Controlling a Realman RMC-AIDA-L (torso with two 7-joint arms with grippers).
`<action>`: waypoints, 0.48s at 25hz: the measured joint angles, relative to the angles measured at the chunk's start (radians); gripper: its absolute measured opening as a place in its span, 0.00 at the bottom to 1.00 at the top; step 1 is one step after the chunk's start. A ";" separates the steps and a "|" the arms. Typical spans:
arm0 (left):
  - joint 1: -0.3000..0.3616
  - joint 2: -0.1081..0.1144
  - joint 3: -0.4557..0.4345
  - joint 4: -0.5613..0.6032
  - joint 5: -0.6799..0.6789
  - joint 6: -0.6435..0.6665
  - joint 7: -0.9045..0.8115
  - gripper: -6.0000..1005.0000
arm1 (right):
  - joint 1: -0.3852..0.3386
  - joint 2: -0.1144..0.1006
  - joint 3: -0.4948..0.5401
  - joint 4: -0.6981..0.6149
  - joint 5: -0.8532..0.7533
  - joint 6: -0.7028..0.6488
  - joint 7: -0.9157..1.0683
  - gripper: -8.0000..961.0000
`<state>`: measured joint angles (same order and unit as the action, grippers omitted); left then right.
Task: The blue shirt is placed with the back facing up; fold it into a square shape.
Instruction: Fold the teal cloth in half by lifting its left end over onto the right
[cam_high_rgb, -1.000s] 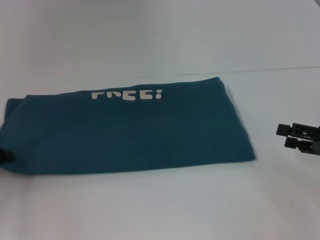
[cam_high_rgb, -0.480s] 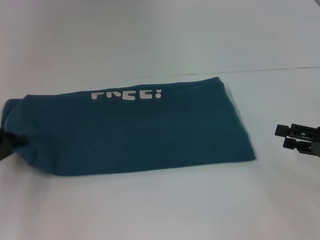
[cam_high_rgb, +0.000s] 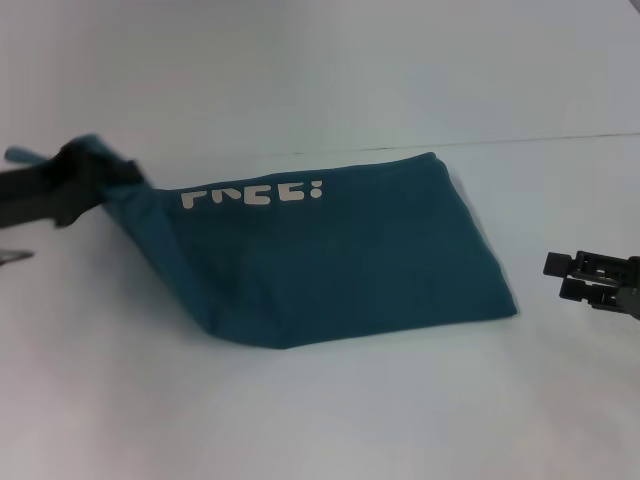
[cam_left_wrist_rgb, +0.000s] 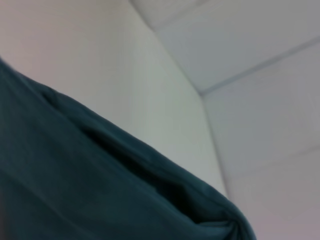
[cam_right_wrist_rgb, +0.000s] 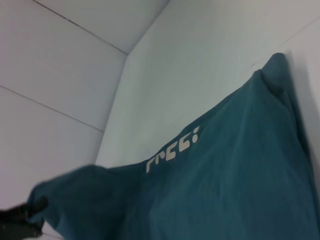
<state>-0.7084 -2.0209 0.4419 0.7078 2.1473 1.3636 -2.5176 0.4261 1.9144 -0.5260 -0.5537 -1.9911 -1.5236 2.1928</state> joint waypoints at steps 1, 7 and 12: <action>-0.013 -0.001 0.006 0.000 -0.002 0.002 -0.002 0.02 | 0.001 0.000 0.000 0.000 0.000 -0.002 0.000 0.80; -0.104 -0.015 0.062 0.013 -0.028 0.029 -0.022 0.02 | 0.002 0.001 0.002 0.000 -0.002 -0.003 -0.002 0.80; -0.160 -0.070 0.153 0.025 -0.070 0.004 -0.030 0.02 | 0.003 0.002 0.000 0.002 -0.004 0.002 -0.002 0.80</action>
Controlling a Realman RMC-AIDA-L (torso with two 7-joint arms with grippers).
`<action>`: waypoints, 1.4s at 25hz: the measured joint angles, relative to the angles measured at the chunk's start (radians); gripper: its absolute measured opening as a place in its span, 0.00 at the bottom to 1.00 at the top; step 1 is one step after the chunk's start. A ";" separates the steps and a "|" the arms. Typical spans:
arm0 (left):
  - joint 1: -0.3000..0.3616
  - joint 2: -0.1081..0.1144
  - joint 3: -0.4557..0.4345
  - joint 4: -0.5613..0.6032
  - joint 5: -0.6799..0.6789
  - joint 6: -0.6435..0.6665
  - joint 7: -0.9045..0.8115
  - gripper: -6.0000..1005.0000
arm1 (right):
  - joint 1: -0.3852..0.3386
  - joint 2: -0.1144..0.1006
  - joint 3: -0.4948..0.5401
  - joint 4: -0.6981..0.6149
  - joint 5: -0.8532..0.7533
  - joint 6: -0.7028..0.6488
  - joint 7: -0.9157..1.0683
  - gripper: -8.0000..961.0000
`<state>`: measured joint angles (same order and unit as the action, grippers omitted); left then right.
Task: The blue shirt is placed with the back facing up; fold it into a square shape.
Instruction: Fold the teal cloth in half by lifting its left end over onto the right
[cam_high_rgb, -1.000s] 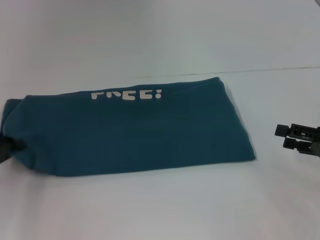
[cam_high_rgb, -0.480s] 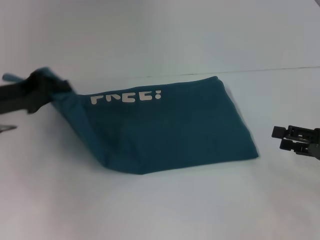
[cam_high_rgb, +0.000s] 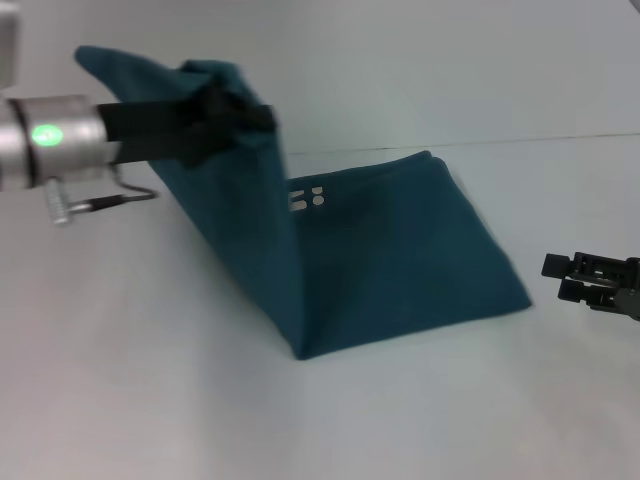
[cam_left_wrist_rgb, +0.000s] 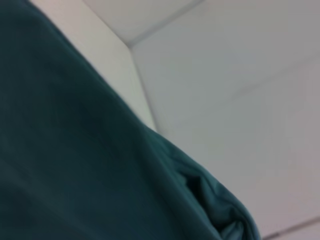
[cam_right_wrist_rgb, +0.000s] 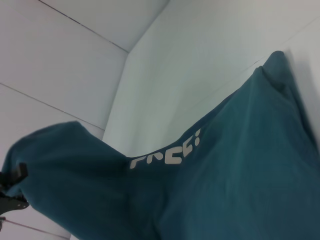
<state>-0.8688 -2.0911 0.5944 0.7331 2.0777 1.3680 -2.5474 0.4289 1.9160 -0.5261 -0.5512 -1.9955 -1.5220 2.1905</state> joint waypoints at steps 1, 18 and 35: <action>-0.006 -0.008 0.013 0.000 -0.004 -0.007 0.001 0.02 | 0.001 0.000 0.000 0.003 0.000 0.002 0.000 0.80; -0.178 -0.080 0.243 -0.265 -0.088 -0.318 0.124 0.02 | -0.001 -0.001 -0.003 0.021 -0.003 0.005 0.000 0.79; -0.258 -0.086 0.347 -0.321 -0.268 -0.418 0.225 0.08 | 0.002 -0.002 -0.003 0.022 -0.005 0.013 -0.002 0.79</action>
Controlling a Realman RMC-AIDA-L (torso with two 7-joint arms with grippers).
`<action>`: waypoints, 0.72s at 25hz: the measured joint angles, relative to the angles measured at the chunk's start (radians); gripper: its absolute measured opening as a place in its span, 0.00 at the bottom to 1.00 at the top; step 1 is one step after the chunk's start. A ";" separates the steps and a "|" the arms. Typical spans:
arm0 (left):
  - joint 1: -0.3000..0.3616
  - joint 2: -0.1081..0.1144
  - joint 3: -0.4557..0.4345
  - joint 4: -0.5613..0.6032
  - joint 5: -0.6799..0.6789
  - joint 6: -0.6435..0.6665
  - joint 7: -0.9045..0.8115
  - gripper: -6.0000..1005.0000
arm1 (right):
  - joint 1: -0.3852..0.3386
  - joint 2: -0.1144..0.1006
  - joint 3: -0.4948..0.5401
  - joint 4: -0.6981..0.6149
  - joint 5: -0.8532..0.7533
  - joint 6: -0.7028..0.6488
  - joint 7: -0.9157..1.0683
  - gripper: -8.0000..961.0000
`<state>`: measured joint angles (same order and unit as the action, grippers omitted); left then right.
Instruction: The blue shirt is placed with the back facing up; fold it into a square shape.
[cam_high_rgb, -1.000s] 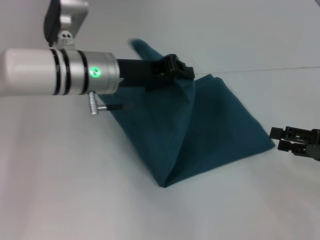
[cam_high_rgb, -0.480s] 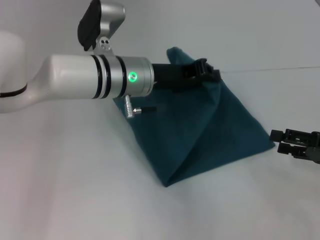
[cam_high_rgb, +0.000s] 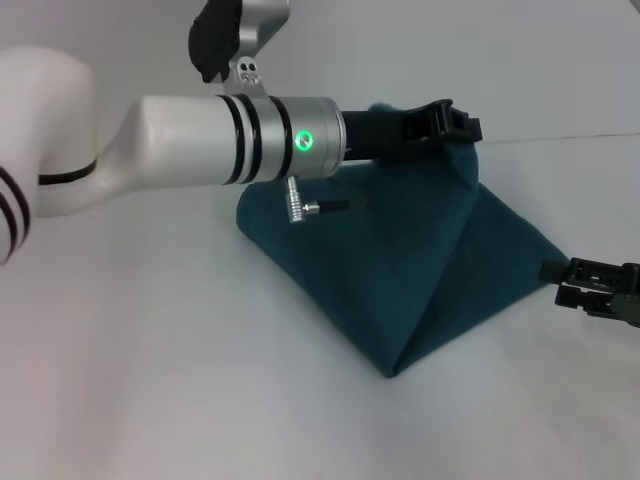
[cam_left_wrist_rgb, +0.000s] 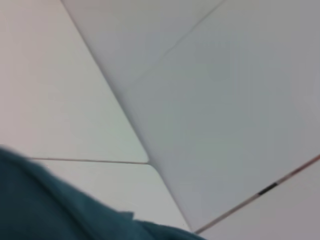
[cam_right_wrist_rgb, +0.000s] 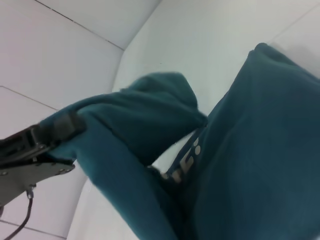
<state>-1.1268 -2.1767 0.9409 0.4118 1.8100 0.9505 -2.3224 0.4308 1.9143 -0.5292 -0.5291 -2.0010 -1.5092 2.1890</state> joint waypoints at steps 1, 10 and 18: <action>-0.009 0.000 0.009 -0.013 -0.008 -0.024 -0.001 0.09 | 0.000 0.000 0.000 0.000 -0.002 0.002 0.000 0.78; -0.007 0.002 0.027 -0.018 -0.176 0.076 0.133 0.27 | 0.004 0.000 0.000 0.002 -0.015 0.018 0.000 0.78; 0.187 0.022 0.019 0.104 -0.261 0.222 0.130 0.56 | 0.004 -0.008 0.000 0.002 -0.016 0.013 0.010 0.78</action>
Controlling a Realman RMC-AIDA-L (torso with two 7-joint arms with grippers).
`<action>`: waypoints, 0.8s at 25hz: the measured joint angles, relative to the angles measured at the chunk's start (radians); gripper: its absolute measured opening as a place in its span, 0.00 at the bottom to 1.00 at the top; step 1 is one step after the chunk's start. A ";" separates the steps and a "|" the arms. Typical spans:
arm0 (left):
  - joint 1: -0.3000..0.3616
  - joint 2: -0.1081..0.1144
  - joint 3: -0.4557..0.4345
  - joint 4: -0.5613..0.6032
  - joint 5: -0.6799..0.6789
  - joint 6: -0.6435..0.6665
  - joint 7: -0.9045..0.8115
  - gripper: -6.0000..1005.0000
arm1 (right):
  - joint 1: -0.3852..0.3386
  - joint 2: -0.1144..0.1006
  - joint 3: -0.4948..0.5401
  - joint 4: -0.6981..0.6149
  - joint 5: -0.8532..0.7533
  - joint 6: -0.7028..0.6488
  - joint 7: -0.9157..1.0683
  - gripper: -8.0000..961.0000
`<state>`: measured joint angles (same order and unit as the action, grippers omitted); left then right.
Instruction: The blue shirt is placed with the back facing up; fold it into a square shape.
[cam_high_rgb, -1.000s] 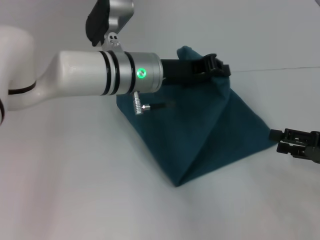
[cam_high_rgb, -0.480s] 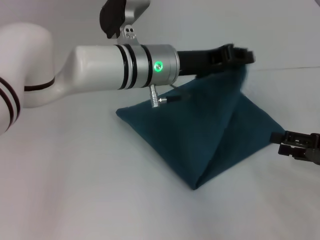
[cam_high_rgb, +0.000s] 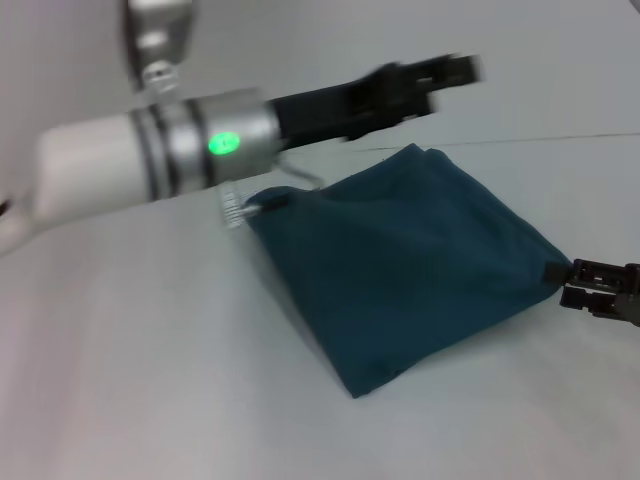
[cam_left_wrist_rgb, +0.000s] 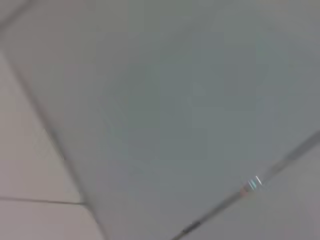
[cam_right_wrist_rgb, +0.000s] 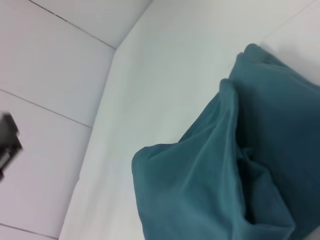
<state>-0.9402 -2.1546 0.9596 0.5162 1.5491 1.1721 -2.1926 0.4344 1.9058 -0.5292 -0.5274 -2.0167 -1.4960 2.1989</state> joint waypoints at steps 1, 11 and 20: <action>0.024 0.005 -0.001 0.009 0.000 0.003 -0.021 0.60 | -0.001 -0.003 0.000 0.000 -0.001 -0.003 0.002 0.78; 0.259 0.062 -0.071 0.068 0.028 0.175 -0.243 0.91 | 0.049 -0.066 0.000 -0.016 -0.064 -0.062 0.093 0.78; 0.374 0.061 -0.209 0.097 0.220 0.363 -0.314 0.91 | 0.213 -0.140 0.000 -0.125 -0.247 -0.083 0.310 0.77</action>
<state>-0.5660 -2.0935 0.7504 0.6128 1.7694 1.5355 -2.5063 0.6471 1.7660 -0.5292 -0.6525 -2.2632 -1.5793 2.5089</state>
